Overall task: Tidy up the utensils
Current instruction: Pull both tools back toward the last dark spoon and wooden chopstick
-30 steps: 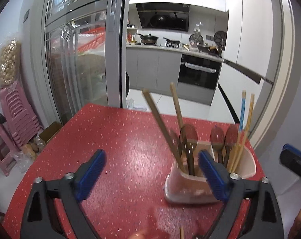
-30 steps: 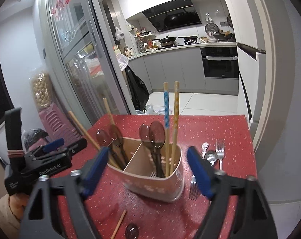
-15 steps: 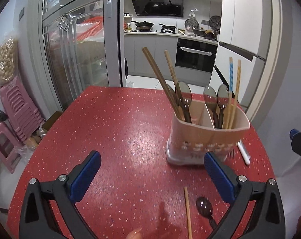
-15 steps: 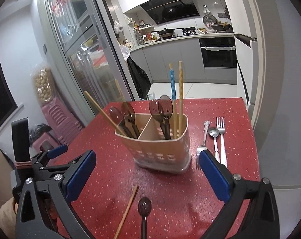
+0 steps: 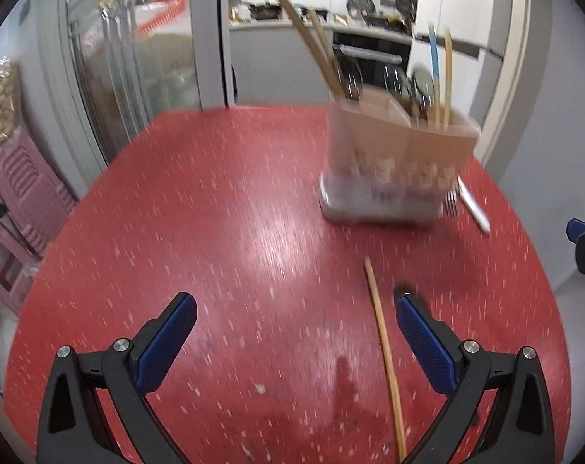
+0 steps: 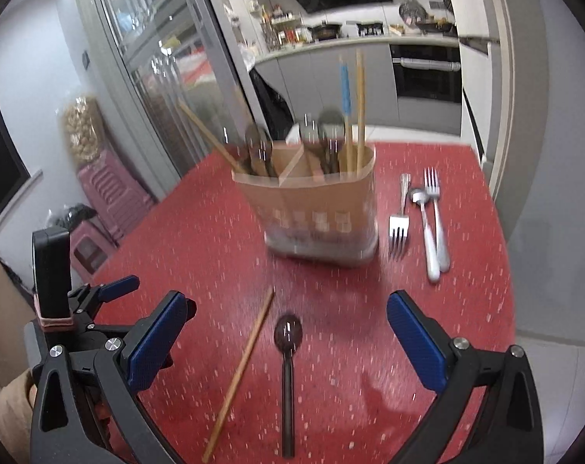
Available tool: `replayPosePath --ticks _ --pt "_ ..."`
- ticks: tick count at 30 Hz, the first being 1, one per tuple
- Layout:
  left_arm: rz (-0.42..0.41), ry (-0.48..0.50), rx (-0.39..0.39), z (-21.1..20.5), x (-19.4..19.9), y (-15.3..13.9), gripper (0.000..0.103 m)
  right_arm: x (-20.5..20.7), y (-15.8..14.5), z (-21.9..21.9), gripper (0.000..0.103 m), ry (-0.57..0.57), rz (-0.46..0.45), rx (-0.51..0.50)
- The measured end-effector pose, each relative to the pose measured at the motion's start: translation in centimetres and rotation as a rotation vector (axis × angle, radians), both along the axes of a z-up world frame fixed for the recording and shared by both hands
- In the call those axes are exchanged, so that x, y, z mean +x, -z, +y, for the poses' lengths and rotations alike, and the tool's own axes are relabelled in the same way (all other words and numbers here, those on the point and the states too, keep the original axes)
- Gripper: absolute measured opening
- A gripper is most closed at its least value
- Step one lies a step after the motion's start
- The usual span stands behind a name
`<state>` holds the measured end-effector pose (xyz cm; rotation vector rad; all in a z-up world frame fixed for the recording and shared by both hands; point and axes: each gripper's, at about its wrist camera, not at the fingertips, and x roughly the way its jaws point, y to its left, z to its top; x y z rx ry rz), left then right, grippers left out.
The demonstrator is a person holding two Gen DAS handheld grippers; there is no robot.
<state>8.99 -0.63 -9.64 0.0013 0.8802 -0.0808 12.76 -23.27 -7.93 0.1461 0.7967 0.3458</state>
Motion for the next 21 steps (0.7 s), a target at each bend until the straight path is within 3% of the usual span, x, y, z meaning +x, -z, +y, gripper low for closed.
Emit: replayPosePath --ticks 10,15,21 --pt "0.147 0.032 -0.006 -1.4 -1.4 5.2 0.103 -1.8 6.0 1.1 0.102 -0.026 0.162 -0.098" --pt "0.159 0.038 -0.003 -1.6 -1.1 5.5 0.103 -2.4 8.1 1.5 0.099 -0.048 0.226 -0.137" --pt "0.198 0.031 0.004 -2.1 -0.2 6.1 0.103 -3.1 9.4 1.8 0.089 -0.055 0.265 -0.154"
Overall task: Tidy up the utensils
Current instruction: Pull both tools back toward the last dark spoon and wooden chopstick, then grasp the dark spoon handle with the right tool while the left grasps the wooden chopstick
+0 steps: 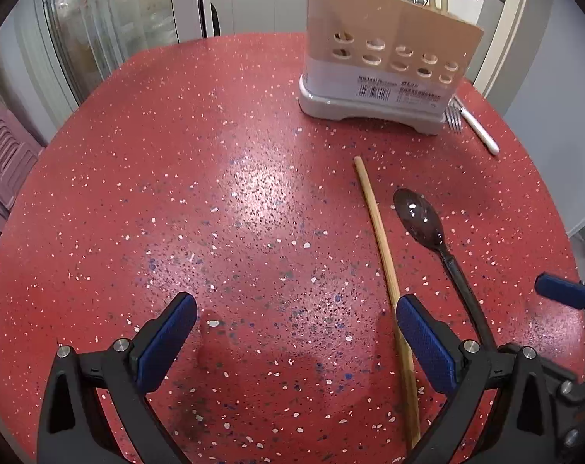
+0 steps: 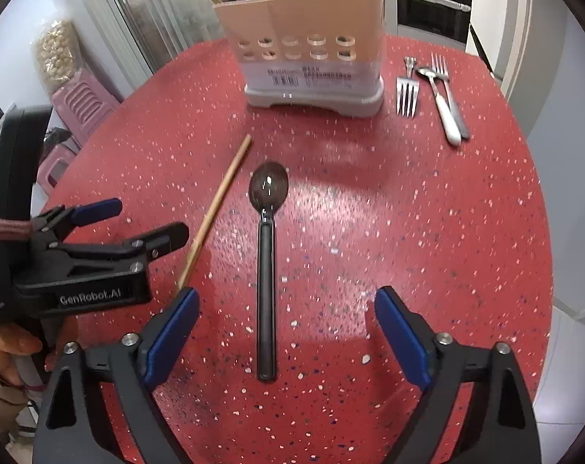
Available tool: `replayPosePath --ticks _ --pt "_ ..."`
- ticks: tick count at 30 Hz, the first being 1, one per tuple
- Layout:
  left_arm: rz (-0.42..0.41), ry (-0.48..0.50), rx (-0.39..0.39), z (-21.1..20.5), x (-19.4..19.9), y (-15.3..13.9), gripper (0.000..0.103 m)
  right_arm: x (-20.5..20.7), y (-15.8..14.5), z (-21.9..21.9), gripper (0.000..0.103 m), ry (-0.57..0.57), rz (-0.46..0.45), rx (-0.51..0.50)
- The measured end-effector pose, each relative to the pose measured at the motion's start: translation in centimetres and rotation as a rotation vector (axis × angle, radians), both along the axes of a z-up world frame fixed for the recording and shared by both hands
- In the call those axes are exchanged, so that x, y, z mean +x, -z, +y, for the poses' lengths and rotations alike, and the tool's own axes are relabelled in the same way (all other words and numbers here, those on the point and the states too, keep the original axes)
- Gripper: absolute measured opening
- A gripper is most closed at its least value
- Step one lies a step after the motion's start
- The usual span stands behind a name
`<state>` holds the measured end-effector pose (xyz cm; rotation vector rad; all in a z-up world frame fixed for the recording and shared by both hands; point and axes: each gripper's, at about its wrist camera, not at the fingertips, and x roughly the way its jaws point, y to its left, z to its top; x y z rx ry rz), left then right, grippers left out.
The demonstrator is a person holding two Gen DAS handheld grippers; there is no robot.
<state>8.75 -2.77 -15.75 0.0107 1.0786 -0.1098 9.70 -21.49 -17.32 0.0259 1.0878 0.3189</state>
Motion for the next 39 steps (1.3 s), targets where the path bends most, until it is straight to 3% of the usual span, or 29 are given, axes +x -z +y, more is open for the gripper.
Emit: replayPosePath --ticks 2,7,13,19,25,39 --pt "0.013 0.001 0.007 -0.3 0.3 0.3 0.103 -0.1 0.5 0.2 0.078 -0.006 0.014 -0.011" --pt "0.022 -0.008 0.000 -0.7 0.8 0.5 0.103 -0.4 1.3 1.2 0.072 -0.013 0.007 -0.100" --pt "0.022 -0.005 0.004 -1.1 1.2 0.5 0.103 -0.4 1.2 1.5 0.046 -0.001 -0.019 -0.174" --pt "0.029 0.012 -0.004 -2.5 2.1 0.5 0.103 -0.3 1.0 1.3 0.039 0.003 -0.024 -0.172" --pt "0.033 0.022 0.027 -3.4 2.7 0.9 0.103 -0.3 0.9 1.1 0.016 0.019 -0.027 -0.177" --pt "0.026 0.038 0.030 -3.4 3.0 1.0 0.103 -0.4 1.0 -1.1 0.013 0.069 0.007 -0.166"
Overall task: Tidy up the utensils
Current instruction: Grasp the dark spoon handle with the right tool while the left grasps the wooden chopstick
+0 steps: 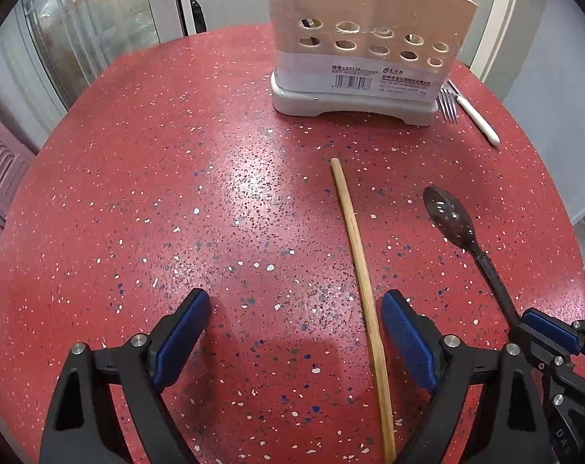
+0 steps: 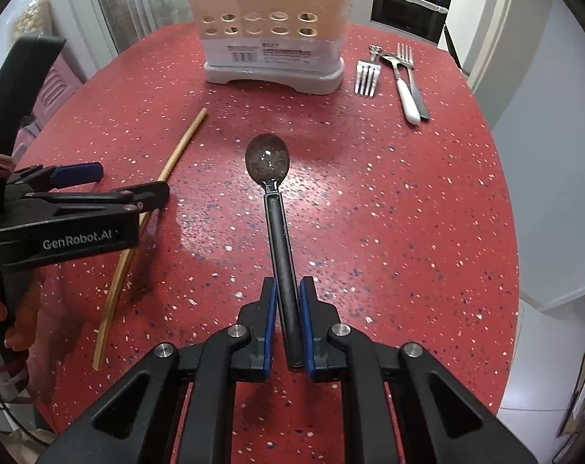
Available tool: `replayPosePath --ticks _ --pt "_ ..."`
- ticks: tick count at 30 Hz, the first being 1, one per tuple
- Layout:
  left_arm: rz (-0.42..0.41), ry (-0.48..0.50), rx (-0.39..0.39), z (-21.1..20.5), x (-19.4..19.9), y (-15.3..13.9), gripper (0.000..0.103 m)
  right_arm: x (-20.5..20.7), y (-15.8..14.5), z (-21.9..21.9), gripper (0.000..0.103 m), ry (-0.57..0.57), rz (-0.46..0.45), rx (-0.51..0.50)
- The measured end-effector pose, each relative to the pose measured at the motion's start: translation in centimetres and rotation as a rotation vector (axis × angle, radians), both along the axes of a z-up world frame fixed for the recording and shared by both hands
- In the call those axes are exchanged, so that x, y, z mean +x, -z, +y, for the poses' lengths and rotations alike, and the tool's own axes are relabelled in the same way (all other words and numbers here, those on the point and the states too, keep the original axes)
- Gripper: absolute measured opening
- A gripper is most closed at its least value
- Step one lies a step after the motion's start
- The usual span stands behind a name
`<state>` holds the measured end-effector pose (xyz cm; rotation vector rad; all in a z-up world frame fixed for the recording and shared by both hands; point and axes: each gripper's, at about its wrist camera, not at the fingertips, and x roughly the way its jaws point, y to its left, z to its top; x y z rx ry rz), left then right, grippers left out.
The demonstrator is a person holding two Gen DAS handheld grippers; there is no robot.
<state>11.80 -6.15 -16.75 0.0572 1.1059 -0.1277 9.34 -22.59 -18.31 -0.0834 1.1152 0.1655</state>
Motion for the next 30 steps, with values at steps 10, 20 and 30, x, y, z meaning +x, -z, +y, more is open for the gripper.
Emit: replayPosePath --ticks 10,20,30 --pt "0.008 -0.003 0.000 0.0 0.7 0.0 0.103 1.3 -0.9 -1.2 0.039 0.003 0.043 0.075" --pt "0.022 0.010 0.005 -0.3 2.2 0.0 0.103 5.5 -0.5 1.0 0.039 -0.043 0.095 0.053" --pt "0.046 0.017 0.021 -0.5 2.8 -0.1 0.103 7.8 -0.1 2.7 0.024 -0.119 0.180 -0.059"
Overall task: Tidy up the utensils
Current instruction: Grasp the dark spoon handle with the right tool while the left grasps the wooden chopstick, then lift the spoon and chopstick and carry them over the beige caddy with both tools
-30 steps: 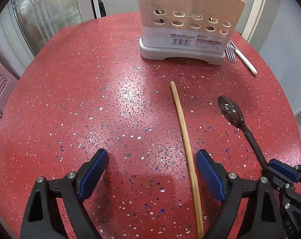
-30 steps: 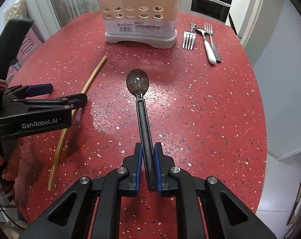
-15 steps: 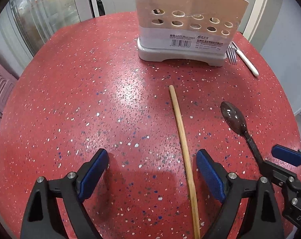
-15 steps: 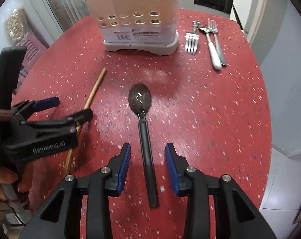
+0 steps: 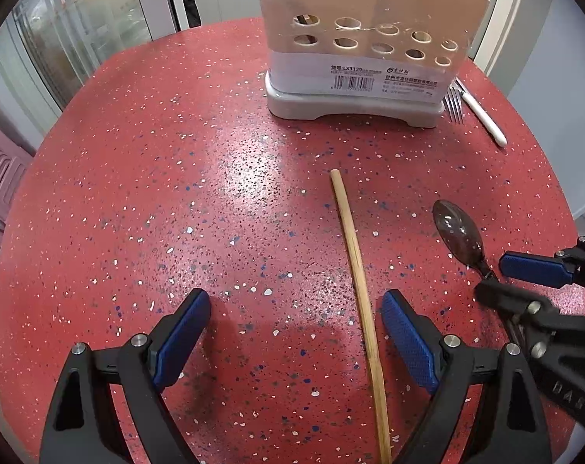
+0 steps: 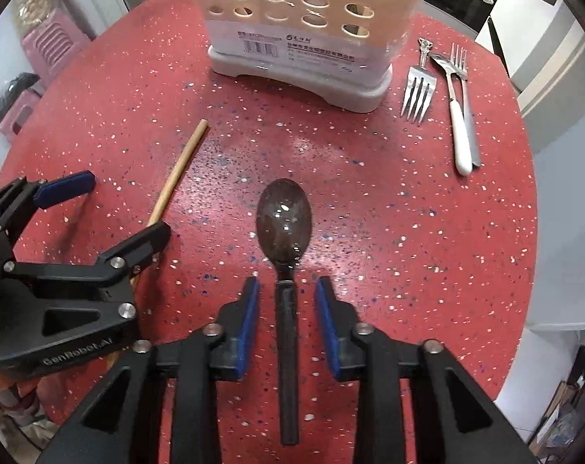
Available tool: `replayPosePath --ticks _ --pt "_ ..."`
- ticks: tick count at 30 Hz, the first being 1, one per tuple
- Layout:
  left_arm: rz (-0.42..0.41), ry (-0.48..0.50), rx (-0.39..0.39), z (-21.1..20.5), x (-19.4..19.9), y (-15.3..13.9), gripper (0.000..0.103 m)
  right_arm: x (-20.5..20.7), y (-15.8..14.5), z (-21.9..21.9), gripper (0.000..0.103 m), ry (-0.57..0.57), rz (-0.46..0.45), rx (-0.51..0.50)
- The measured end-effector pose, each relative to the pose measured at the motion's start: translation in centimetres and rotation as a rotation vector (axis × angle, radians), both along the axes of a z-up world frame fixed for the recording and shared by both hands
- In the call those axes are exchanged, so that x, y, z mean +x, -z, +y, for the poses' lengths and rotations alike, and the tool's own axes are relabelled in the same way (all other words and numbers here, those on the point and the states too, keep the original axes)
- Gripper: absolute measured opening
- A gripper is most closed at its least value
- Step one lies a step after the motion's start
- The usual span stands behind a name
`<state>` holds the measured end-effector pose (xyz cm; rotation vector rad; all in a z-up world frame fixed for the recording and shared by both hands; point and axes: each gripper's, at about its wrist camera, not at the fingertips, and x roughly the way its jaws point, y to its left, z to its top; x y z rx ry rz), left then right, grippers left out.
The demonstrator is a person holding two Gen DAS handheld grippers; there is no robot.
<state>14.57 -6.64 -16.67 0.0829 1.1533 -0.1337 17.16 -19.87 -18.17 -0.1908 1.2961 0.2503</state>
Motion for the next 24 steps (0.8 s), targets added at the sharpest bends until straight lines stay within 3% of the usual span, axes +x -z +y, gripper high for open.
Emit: replayPosePath --ticks 1,3,7,14,15,18,24 --pt "0.005 0.003 0.003 -0.2 0.1 0.0 0.103 0.2 0.0 -0.2 0.013 0.001 0.001 0.002" --pt "0.017 0.030 -0.007 -0.4 0.4 -0.1 0.103 0.5 -0.1 -0.9 0.012 0.010 0.012 0.027" --pt "0.040 0.082 -0.002 -1.3 0.9 -0.6 0.088 0.4 -0.1 -1.7 0.012 0.016 0.007 0.065" --pt "0.095 0.146 0.011 -3.0 2.0 -0.9 0.075 -0.1 -0.9 -3.4 0.012 0.031 -0.025 0.127" --pt "0.104 0.162 0.010 -3.1 2.1 -1.0 0.068 -0.1 -1.1 -3.9 0.012 0.033 -0.033 0.139" --pt "0.107 0.190 0.011 -3.4 2.1 -1.3 0.032 -0.7 -1.8 -5.4 0.012 0.041 -0.058 0.166" --pt "0.065 0.160 -0.049 -2.7 1.2 -1.5 0.028 -1.6 -3.1 -6.5 0.012 0.064 -0.092 0.219"
